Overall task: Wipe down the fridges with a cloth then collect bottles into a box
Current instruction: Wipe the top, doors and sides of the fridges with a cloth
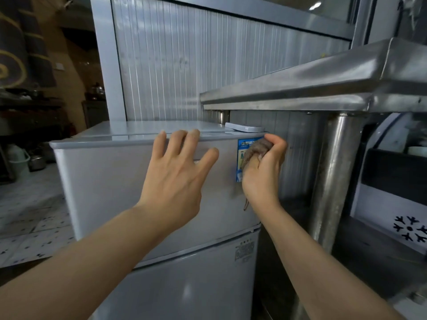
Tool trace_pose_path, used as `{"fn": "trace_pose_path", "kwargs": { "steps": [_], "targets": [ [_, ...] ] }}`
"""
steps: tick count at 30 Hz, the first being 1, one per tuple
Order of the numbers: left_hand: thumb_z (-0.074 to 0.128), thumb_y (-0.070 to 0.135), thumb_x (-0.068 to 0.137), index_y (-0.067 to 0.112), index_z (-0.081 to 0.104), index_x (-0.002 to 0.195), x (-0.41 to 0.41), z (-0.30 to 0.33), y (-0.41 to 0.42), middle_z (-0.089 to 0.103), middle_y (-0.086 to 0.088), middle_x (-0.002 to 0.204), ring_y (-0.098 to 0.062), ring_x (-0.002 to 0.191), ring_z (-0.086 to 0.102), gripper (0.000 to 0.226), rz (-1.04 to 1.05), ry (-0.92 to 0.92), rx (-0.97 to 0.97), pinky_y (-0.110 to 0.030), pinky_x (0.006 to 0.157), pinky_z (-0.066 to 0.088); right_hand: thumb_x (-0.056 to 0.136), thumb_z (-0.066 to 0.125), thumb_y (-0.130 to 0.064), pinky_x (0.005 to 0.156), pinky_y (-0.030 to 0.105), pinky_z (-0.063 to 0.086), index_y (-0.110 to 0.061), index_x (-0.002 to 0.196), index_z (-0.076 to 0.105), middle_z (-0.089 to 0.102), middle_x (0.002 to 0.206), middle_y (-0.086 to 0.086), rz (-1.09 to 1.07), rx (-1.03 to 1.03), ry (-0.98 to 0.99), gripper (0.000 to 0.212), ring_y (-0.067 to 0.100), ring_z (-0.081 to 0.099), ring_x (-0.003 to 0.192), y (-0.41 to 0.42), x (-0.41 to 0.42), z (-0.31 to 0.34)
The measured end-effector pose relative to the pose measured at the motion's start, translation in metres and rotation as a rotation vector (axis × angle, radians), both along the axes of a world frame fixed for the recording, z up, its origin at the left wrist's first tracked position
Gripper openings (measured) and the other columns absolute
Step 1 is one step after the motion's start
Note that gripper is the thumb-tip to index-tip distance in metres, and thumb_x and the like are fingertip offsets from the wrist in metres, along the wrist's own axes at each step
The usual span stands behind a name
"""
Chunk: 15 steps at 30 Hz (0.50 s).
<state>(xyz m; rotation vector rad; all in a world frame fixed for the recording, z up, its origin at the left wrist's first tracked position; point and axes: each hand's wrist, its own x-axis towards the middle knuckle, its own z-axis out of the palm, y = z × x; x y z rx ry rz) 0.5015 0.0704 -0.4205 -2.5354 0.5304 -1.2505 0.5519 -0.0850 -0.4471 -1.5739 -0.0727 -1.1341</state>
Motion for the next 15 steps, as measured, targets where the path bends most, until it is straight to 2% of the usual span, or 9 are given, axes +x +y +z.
{"fn": "trace_pose_path", "kwargs": {
  "steps": [1, 3, 5, 7, 9, 12, 15],
  "targets": [
    [0.069, 0.013, 0.056, 0.017, 0.053, 0.118, 0.000, 0.002, 0.000, 0.046, -0.020, 0.129, -0.040, 0.111, 0.043, 0.064, -0.008, 0.007, -0.002, -0.054, 0.101, 0.028, 0.087, 0.043, 0.011, 0.088, 0.011, 0.044, -0.010, 0.127, 0.035, 0.035, 0.130, 0.012, -0.035, -0.028, 0.009, 0.046, 0.008, 0.046, 0.105, 0.001, -0.001, 0.000],
    [0.068, 0.012, 0.056, 0.016, 0.055, 0.116, -0.001, 0.005, 0.002, 0.048, -0.020, 0.126, -0.040, 0.108, 0.045, 0.062, -0.029, 0.020, -0.007, -0.054, 0.099, 0.030, 0.087, 0.048, 0.010, 0.098, 0.029, 0.047, -0.010, 0.126, 0.038, 0.035, 0.134, 0.013, -0.076, -0.064, 0.051, 0.046, 0.014, 0.044, 0.117, 0.003, -0.005, -0.001],
    [0.068, 0.013, 0.055, 0.015, 0.057, 0.114, -0.001, 0.009, 0.004, 0.051, -0.020, 0.123, -0.040, 0.104, 0.047, 0.060, -0.054, 0.045, -0.018, -0.053, 0.097, 0.032, 0.086, 0.052, 0.007, 0.103, 0.037, 0.045, -0.011, 0.124, 0.042, 0.032, 0.142, 0.012, -0.114, -0.102, 0.086, 0.043, 0.018, 0.038, 0.129, 0.004, -0.010, -0.003],
    [0.071, 0.015, 0.052, 0.015, 0.058, 0.112, -0.001, 0.013, 0.006, 0.053, -0.019, 0.120, -0.039, 0.101, 0.049, 0.061, -0.071, 0.085, -0.023, -0.051, 0.094, 0.036, 0.086, 0.054, 0.007, 0.109, 0.037, 0.038, -0.008, 0.119, 0.047, 0.027, 0.149, 0.010, -0.174, -0.153, 0.087, 0.037, 0.020, 0.030, 0.137, 0.005, -0.017, -0.004],
    [0.075, 0.018, 0.050, 0.015, 0.059, 0.110, -0.002, 0.019, 0.005, 0.054, -0.018, 0.116, -0.037, 0.098, 0.050, 0.063, -0.075, 0.136, -0.018, -0.048, 0.089, 0.038, 0.084, 0.056, 0.008, 0.109, 0.034, 0.036, -0.004, 0.113, 0.051, 0.032, 0.146, 0.011, -0.231, -0.195, 0.089, 0.031, 0.022, 0.033, 0.136, 0.006, -0.026, -0.002],
    [0.077, 0.020, 0.048, 0.016, 0.060, 0.106, -0.006, 0.030, 0.006, 0.055, -0.016, 0.113, -0.034, 0.093, 0.051, 0.061, -0.068, 0.233, 0.008, -0.045, 0.084, 0.039, 0.081, 0.056, 0.013, 0.105, 0.033, 0.040, -0.001, 0.105, 0.055, 0.042, 0.134, 0.016, -0.217, -0.231, 0.132, 0.027, 0.024, 0.044, 0.127, 0.014, -0.045, 0.005],
    [0.078, 0.019, 0.044, 0.016, 0.062, 0.104, -0.011, 0.044, 0.009, 0.056, -0.015, 0.116, -0.033, 0.095, 0.048, 0.062, -0.061, 0.346, 0.027, -0.045, 0.084, 0.042, 0.078, 0.057, 0.018, 0.096, 0.033, 0.047, -0.002, 0.098, 0.059, 0.051, 0.117, 0.014, -0.128, -0.227, 0.238, 0.028, 0.021, 0.055, 0.110, 0.026, -0.066, 0.019]
  ]
}}
